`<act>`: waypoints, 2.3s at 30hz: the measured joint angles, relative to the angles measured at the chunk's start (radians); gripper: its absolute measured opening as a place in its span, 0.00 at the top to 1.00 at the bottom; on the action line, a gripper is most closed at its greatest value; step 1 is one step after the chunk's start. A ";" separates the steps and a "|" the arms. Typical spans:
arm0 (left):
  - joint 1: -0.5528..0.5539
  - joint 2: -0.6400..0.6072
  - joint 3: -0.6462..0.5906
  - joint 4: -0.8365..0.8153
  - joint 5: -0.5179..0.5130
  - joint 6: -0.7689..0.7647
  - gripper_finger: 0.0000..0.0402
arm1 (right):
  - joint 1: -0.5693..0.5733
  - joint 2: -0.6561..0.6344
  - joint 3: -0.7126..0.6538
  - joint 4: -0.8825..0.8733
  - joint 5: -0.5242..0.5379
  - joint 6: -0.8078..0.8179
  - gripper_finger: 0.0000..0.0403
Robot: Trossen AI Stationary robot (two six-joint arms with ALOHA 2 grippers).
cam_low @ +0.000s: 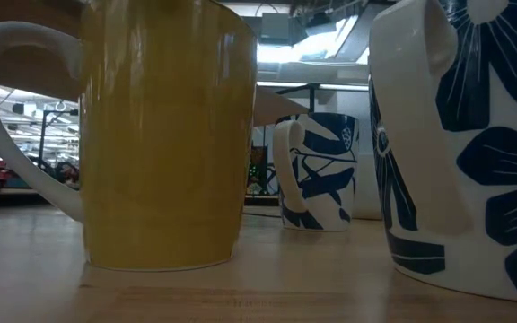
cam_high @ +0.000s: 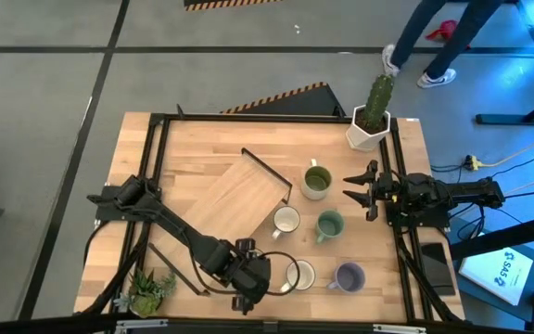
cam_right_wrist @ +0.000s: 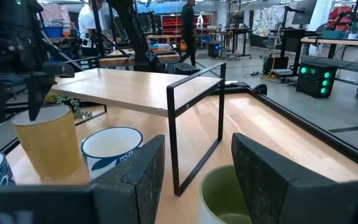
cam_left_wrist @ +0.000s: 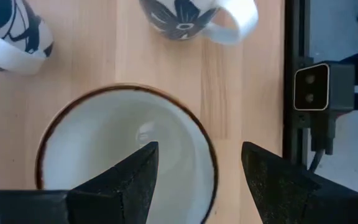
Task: Place coffee mugs
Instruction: Put the yellow mug on the shelf
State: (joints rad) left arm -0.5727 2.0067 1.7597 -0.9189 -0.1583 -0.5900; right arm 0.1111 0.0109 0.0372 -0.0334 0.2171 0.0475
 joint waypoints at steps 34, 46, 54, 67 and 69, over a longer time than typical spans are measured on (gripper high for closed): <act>0.025 0.064 0.041 0.108 0.151 0.019 0.96 | 0.000 0.000 0.000 0.000 0.000 -0.004 0.56; 0.025 0.065 0.188 -0.027 0.132 0.023 0.96 | 0.000 0.000 -0.001 0.000 0.002 -0.004 0.56; 0.024 0.064 0.310 -0.196 0.076 0.046 0.96 | 0.000 0.000 -0.001 0.001 0.016 -0.004 0.56; 0.071 0.061 0.541 -0.501 -0.120 0.149 0.96 | 0.000 0.000 -0.001 0.005 0.053 -0.018 0.56; 0.090 0.061 0.571 -0.544 -0.144 0.148 0.96 | 0.000 0.000 -0.001 0.005 0.054 -0.032 0.56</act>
State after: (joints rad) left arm -0.4822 2.0673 2.3302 -1.4634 -0.3018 -0.4415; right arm 0.1108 0.0109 0.0360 -0.0280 0.2706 0.0151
